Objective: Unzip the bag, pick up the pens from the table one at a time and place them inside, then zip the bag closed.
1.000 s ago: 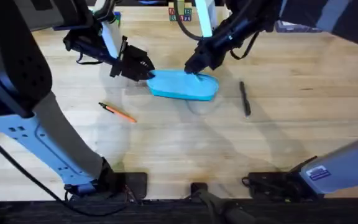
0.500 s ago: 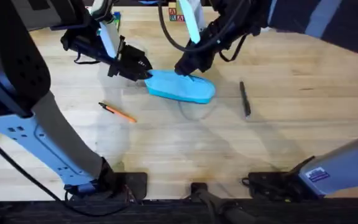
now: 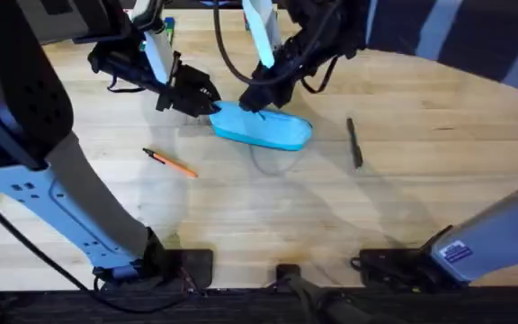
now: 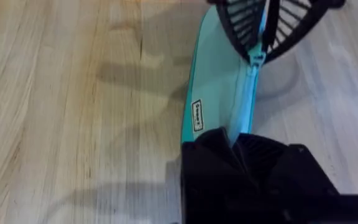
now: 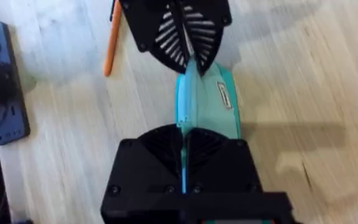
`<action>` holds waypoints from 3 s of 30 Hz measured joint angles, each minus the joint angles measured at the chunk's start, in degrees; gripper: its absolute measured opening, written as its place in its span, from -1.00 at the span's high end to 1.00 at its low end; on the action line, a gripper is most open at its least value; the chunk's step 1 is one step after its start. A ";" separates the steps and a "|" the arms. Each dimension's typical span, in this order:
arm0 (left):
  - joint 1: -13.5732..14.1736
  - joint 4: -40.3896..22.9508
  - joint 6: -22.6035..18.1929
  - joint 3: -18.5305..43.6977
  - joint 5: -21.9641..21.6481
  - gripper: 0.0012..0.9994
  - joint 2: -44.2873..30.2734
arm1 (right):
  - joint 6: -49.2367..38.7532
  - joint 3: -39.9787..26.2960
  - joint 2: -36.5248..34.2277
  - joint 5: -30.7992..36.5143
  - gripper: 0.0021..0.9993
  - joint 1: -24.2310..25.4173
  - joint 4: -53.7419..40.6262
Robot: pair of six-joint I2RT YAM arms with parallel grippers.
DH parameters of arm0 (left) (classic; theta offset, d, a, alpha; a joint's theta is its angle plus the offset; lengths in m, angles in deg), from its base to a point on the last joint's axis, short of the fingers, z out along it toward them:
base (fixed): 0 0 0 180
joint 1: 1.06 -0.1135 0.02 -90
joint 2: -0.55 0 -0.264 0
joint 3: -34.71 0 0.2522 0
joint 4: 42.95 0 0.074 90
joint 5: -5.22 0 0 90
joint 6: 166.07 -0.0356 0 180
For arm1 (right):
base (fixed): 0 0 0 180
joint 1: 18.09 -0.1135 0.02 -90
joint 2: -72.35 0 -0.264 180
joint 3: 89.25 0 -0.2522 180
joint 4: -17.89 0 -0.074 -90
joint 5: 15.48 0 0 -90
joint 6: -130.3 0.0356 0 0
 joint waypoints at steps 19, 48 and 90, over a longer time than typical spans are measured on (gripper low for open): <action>0.09 0.02 0.00 0.00 0.02 0.92 0.00 | 1.86 0.00 -2.34 -0.23 0.94 -2.58 8.57; 0.42 0.02 0.00 0.00 0.39 0.92 0.00 | 3.25 -0.22 -2.56 -2.92 -0.99 -3.85 5.66; 0.42 -0.13 0.00 0.02 0.41 0.92 0.00 | 5.98 -0.68 6.79 -3.24 -0.99 8.91 -10.77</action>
